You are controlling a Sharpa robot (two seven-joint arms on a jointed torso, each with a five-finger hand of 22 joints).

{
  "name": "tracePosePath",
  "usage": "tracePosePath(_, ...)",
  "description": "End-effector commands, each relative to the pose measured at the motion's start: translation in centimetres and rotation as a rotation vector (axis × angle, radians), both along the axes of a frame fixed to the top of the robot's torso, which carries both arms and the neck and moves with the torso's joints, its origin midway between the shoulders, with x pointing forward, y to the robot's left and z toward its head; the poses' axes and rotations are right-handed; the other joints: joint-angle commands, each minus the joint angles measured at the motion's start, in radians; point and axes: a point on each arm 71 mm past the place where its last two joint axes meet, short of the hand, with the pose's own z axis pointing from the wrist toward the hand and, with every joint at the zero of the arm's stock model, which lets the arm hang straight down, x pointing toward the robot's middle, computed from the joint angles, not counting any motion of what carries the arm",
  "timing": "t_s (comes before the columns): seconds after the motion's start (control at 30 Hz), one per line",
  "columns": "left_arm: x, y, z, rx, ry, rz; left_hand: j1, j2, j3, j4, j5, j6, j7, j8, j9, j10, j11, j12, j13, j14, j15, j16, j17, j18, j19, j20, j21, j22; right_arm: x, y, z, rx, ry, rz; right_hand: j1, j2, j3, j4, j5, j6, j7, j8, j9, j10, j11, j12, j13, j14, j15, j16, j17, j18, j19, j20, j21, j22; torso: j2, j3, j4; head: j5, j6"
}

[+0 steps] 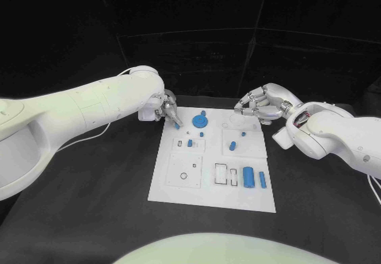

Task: Assemble the parts on the task board

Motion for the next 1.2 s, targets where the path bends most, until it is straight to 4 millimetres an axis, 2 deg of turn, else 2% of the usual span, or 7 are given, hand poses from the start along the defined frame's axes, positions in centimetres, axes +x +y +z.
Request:
tracePosePath(0.03, -0.2, 0.1, 0.3, -0.059, -0.029, 0.027, -0.03, -0.02, 0.138, -0.114, 0.004, 0.002, -0.007, 0.009, 0.008, 0.009, 0.0, -0.005, 0.0, 0.101, 0.0, 0.0, 0.242, 0.001, -0.001, -0.005, 0.006, 0.003, 0.0, 0.1, 0.1, 0.001, -0.004, 0.01, 0.005, -0.004, 0.006, -0.002, 0.007, -0.009, 0.001, 0.002, 0.0, -0.002, 0.002, 0.001, 0.001, 0.054, -0.001, -0.003, 0.035, 0.014, 0.0, 0.001, -0.004, 0.001, -0.001, -0.0002, 0.0025, -0.001, -0.002)
tracePosePath(0.27, -1.5, 0.9, 0.9, -0.112, -0.055, 0.055, -0.088, -0.054, 0.238, -0.139, 0.004, 0.002, -0.01, 0.024, 0.025, 0.024, -0.004, -0.001, 0.01, 0.101, -0.001, 0.0, 0.242, 0.0, 0.002, -0.005, 0.009, 0.008, 0.1, 0.0, 0.1, 0.0, -0.004, 0.008, 0.005, -0.004, 0.006, -0.002, 0.007, -0.009, 0.001, 0.002, 0.0, -0.002, 0.002, 0.001, 0.001, 0.054, -0.001, -0.003, 0.035, 0.014, 0.0, 0.001, -0.004, 0.001, -0.001, -0.0001, 0.0019, 0.001, -0.002)
tracePosePath(0.6, -3.5, 1.3, 1.5, -0.167, -0.1, 0.061, -0.144, -0.088, 0.334, -0.158, 0.004, 0.005, -0.013, 0.04, 0.043, 0.041, -0.007, 0.007, 0.025, 0.101, -0.004, 0.001, 0.243, -0.001, 0.007, -0.008, 0.015, 0.018, 0.2, 0.0, 0.1, -0.001, -0.004, 0.009, 0.005, -0.005, 0.007, -0.001, 0.007, -0.009, 0.002, 0.002, 0.0, -0.002, 0.003, 0.0, 0.0, 0.054, -0.001, -0.003, 0.035, 0.014, 0.0, 0.001, -0.003, 0.001, -0.001, -0.0002, 0.0008, 0.006, -0.003)
tracePosePath(0.8, -4.9, 1.0, 1.4, -0.193, -0.117, 0.051, -0.153, -0.095, 0.353, -0.163, 0.004, 0.006, -0.014, 0.043, 0.047, 0.044, -0.008, 0.009, 0.029, 0.101, -0.005, 0.001, 0.245, -0.002, 0.009, -0.008, 0.017, 0.022, 0.3, 0.0, 0.0, -0.001, -0.004, 0.01, 0.005, -0.005, 0.007, -0.001, 0.007, -0.009, 0.002, 0.002, 0.0, -0.002, 0.003, 0.0, 0.0, 0.054, -0.001, -0.003, 0.035, 0.014, 0.0, 0.001, -0.003, 0.001, 0.0, -0.0008, 0.0004, 0.006, -0.004)
tracePosePath(0.97, -5.8, 0.8, 0.6, -0.192, -0.117, 0.038, -0.159, -0.099, 0.369, -0.167, 0.004, 0.005, -0.014, 0.046, 0.05, 0.047, -0.008, 0.01, 0.03, 0.102, -0.005, 0.002, 0.247, -0.003, 0.011, -0.009, 0.02, 0.025, 0.3, 0.1, 0.0, -0.002, -0.004, 0.011, 0.005, -0.005, 0.007, -0.001, 0.007, -0.009, 0.002, 0.002, 0.0, -0.002, 0.003, 0.0, 0.0, 0.054, -0.001, -0.003, 0.035, 0.014, 0.0, 0.001, -0.003, 0.001, -0.002, 0.0003, 0.0, 0.007, -0.005)
tracePosePath(1.2, -6.6, 0.4, -0.4, -0.18, -0.104, 0.018, -0.162, -0.101, 0.376, -0.168, 0.004, 0.005, -0.015, 0.047, 0.051, 0.047, -0.008, 0.01, 0.03, 0.102, -0.005, 0.002, 0.246, -0.003, 0.011, -0.009, 0.019, 0.025, 0.3, 0.0, 0.0, -0.002, -0.003, 0.011, 0.005, -0.005, 0.007, -0.001, 0.007, -0.009, 0.002, 0.002, 0.0, -0.002, 0.003, 0.0, 0.0, 0.054, -0.001, -0.003, 0.035, 0.014, 0.0, 0.001, -0.003, 0.001, 0.0, -0.0005, -0.0014, 0.007, -0.005)
